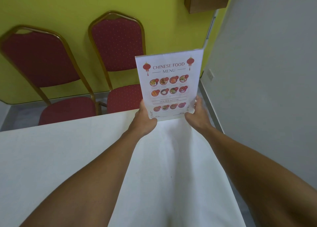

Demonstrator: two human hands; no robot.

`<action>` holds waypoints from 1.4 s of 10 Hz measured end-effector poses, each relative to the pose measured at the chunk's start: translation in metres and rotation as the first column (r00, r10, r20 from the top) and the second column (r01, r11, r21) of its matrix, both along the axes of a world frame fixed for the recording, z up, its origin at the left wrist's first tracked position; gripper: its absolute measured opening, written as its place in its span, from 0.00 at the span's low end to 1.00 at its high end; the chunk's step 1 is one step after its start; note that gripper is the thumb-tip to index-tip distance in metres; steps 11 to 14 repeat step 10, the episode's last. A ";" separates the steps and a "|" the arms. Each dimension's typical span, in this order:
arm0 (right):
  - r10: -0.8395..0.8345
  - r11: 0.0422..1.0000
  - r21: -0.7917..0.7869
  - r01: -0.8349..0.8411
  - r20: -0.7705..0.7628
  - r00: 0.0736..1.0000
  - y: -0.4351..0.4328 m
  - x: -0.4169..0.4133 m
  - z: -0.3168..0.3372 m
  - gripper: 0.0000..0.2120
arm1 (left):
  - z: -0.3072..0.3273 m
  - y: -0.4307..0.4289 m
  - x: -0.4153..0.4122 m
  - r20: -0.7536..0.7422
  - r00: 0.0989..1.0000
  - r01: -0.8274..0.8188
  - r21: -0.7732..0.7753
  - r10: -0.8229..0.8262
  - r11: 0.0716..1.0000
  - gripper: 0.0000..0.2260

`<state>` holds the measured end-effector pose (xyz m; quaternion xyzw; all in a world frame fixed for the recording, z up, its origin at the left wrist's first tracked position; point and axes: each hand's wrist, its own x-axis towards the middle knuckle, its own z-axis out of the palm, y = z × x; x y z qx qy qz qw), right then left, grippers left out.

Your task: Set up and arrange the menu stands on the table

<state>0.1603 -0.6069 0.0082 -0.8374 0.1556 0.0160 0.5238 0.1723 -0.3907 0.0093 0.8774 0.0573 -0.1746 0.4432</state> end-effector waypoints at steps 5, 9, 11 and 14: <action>0.004 1.000 -0.023 -0.004 -0.025 1.000 -0.006 0.010 -0.004 0.31 | 0.002 -0.003 0.000 -0.032 0.999 0.044 0.055 -0.043 0.997 0.48; 0.001 0.982 -0.188 0.007 0.043 0.999 -0.003 0.003 0.003 0.33 | 0.006 0.012 -0.004 -0.062 0.990 0.136 0.169 -0.127 0.976 0.44; -0.030 0.969 -0.247 0.032 0.015 0.999 -0.003 0.003 0.000 0.40 | 0.010 0.020 -0.005 -0.060 0.990 0.137 0.269 -0.126 0.953 0.42; -0.030 0.969 -0.247 0.032 0.015 0.999 -0.003 0.003 0.000 0.40 | 0.010 0.020 -0.005 -0.060 0.990 0.137 0.269 -0.126 0.953 0.42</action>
